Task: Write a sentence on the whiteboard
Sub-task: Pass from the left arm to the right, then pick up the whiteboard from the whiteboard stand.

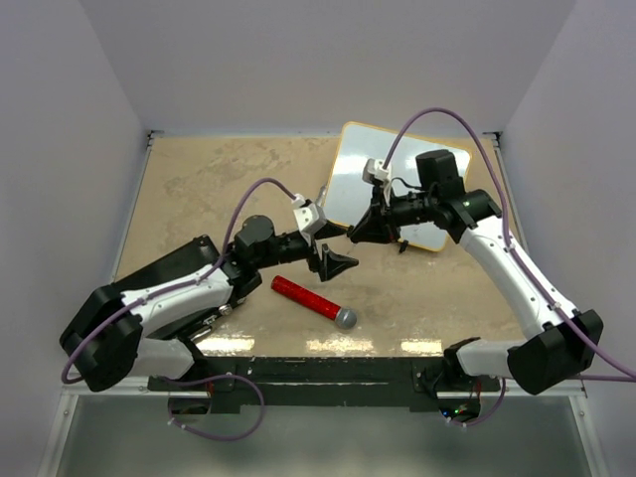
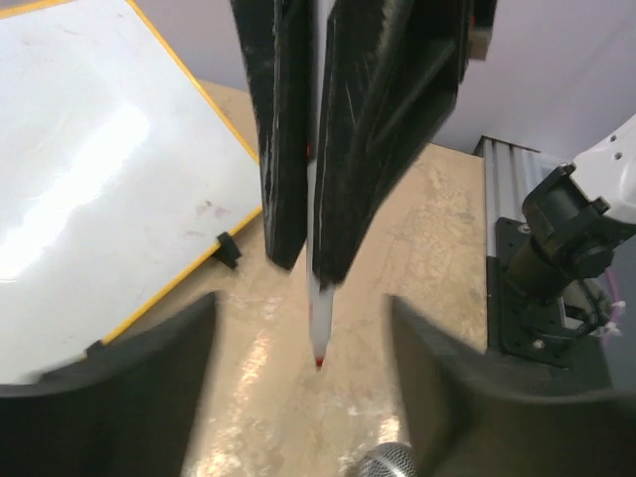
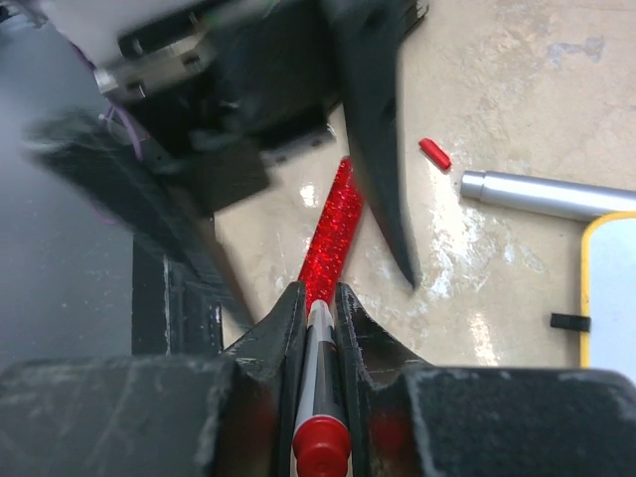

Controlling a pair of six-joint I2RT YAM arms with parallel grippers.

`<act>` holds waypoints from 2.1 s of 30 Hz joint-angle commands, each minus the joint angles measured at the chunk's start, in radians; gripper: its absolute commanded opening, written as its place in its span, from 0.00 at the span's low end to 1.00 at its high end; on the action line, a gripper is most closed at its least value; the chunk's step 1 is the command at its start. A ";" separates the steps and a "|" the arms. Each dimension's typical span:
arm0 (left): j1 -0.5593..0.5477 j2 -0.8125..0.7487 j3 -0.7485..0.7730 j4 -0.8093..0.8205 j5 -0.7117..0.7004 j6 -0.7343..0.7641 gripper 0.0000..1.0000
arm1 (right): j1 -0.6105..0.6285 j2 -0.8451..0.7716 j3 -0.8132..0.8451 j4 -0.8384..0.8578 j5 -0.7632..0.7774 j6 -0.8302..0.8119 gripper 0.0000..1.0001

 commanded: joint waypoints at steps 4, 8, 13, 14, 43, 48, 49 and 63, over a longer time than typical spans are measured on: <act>0.159 -0.301 -0.148 0.008 -0.114 -0.114 1.00 | -0.180 -0.099 0.019 -0.016 0.000 -0.070 0.00; 0.379 -0.255 -0.056 -0.118 0.039 -0.232 0.98 | -0.227 -0.163 -0.068 0.070 0.069 -0.076 0.00; 0.476 0.045 0.143 -0.185 0.176 -0.332 0.99 | -0.298 -0.166 -0.070 0.058 -0.002 -0.088 0.00; 0.477 0.090 0.210 -0.181 0.183 -0.338 0.99 | -0.309 -0.166 -0.068 0.058 -0.015 -0.081 0.00; 0.499 1.153 1.087 0.206 0.501 -0.600 0.79 | -0.430 -0.198 -0.133 0.124 -0.125 0.004 0.00; 0.490 1.263 1.190 0.374 0.539 -0.795 0.65 | -0.439 -0.186 -0.133 0.121 -0.136 0.001 0.00; 0.487 1.280 1.240 0.375 0.549 -0.807 0.61 | -0.442 -0.185 -0.136 0.121 -0.136 0.001 0.00; 0.465 1.366 1.391 0.350 0.550 -0.853 0.00 | -0.453 -0.175 -0.137 0.117 -0.159 -0.009 0.00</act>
